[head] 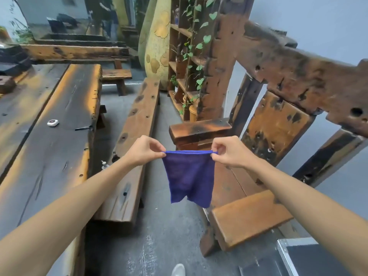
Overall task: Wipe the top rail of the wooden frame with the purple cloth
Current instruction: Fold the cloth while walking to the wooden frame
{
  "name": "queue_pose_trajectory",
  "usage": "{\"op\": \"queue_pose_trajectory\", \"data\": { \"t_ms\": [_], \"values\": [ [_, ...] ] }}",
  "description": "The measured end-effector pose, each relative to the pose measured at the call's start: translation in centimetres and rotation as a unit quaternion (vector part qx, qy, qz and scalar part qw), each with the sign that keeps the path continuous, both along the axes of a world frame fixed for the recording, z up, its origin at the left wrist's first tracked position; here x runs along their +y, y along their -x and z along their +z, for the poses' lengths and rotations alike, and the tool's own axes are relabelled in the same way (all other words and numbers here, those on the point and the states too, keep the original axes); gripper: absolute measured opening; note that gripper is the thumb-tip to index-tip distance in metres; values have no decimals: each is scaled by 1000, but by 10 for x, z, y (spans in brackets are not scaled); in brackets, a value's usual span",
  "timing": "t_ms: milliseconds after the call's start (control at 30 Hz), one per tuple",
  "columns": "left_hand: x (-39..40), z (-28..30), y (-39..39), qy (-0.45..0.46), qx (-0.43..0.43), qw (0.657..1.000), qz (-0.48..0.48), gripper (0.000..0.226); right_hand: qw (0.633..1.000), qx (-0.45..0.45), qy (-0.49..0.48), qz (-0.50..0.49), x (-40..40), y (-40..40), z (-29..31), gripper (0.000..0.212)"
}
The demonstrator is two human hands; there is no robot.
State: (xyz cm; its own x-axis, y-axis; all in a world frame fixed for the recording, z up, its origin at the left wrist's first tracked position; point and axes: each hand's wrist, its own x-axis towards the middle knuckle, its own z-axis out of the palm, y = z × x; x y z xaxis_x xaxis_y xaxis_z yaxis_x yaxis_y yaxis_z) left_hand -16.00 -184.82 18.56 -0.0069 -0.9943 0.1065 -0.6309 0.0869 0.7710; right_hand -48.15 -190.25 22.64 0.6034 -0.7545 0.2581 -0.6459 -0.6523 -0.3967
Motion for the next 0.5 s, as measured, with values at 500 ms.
{"op": "queue_pose_trajectory", "data": {
  "t_ms": [500],
  "values": [
    [-355, 24, -8, 20, -81, 971, -223, 51, 992, -66, -86, -58, -306, -7, 2, 16]
  ]
}}
